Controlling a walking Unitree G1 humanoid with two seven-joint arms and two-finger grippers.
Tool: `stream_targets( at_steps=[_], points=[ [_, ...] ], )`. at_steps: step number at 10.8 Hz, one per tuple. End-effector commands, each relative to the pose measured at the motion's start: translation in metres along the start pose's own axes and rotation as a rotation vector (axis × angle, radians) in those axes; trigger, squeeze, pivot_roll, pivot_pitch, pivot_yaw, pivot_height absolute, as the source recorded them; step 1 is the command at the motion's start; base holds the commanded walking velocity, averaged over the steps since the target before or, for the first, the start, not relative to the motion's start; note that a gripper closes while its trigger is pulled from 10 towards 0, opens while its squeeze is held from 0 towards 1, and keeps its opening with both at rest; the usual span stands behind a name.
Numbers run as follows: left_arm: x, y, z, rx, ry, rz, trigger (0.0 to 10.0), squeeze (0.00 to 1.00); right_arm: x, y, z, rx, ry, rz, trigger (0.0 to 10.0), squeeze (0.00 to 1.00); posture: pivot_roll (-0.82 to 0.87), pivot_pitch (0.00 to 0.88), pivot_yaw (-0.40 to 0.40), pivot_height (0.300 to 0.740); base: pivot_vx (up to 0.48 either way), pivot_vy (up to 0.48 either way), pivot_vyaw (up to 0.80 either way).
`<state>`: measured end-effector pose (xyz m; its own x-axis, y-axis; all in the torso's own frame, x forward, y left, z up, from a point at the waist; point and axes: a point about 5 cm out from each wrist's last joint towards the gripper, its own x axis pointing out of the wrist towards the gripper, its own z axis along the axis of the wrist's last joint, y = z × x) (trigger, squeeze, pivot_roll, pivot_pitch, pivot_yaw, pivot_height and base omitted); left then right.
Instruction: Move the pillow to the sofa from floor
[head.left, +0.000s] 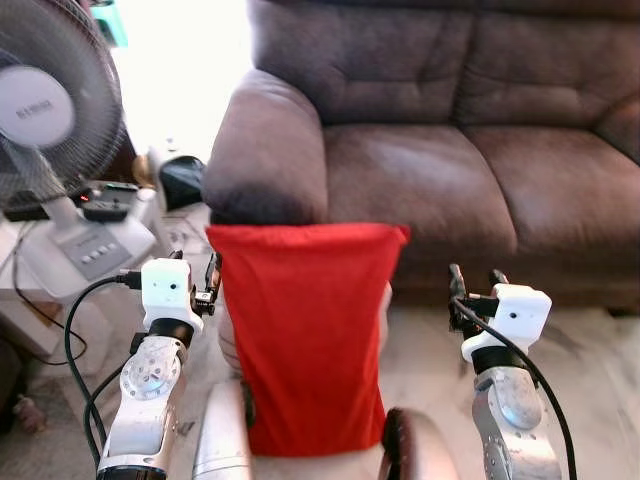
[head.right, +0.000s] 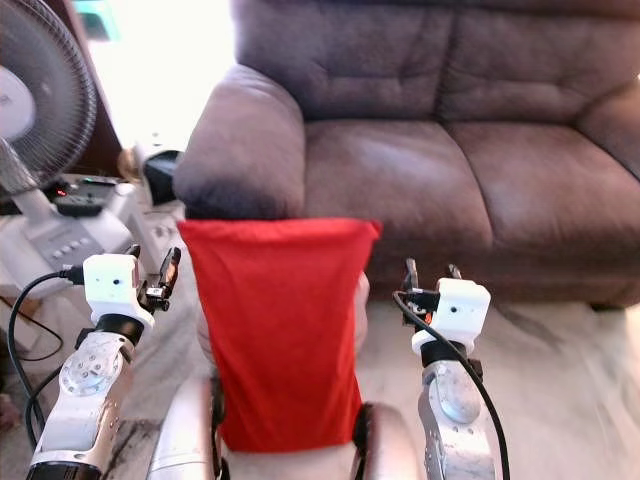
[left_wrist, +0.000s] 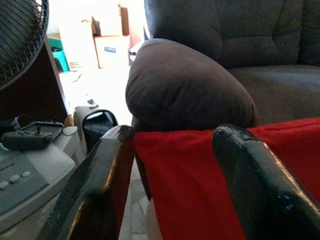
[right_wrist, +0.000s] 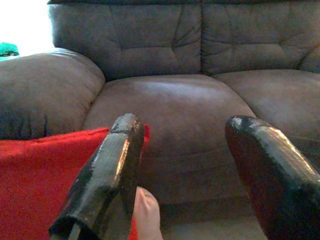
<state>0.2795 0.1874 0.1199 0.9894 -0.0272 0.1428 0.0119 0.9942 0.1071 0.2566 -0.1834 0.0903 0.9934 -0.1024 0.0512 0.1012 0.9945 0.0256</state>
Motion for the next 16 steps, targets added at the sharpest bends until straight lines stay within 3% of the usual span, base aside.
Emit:
stream_targets(
  at_steps=[1,4,7,16],
  points=[
    [0.0026,-0.0021,0.0052,-0.001,-0.012,-0.014,10.0,0.00,0.0008,-0.0004,0.0004,-0.010,0.001,0.008,10.0,0.00,0.10,0.052,-0.047,0.528,0.000,0.000,0.00],
    [0.0054,-0.0050,0.0092,-0.008,-0.024,-0.025,10.0,0.00,0.0008,0.0033,0.0014,-0.017,-0.004,0.043,10.0,0.00,0.09,0.051,-0.046,0.528,0.000,0.000,0.00],
    [0.0065,-0.0028,0.0105,-0.008,-0.023,-0.015,10.0,0.00,0.0000,0.0044,0.0002,-0.005,0.008,0.049,10.0,0.00,0.09,0.052,-0.045,0.563,0.000,0.000,0.00],
    [0.0093,-0.0014,0.0128,-0.001,-0.027,-0.007,10.0,0.00,-0.0003,0.0064,0.0010,-0.028,-0.005,0.070,10.0,0.00,0.09,0.052,-0.044,0.571,0.000,0.000,0.13]
  ],
)
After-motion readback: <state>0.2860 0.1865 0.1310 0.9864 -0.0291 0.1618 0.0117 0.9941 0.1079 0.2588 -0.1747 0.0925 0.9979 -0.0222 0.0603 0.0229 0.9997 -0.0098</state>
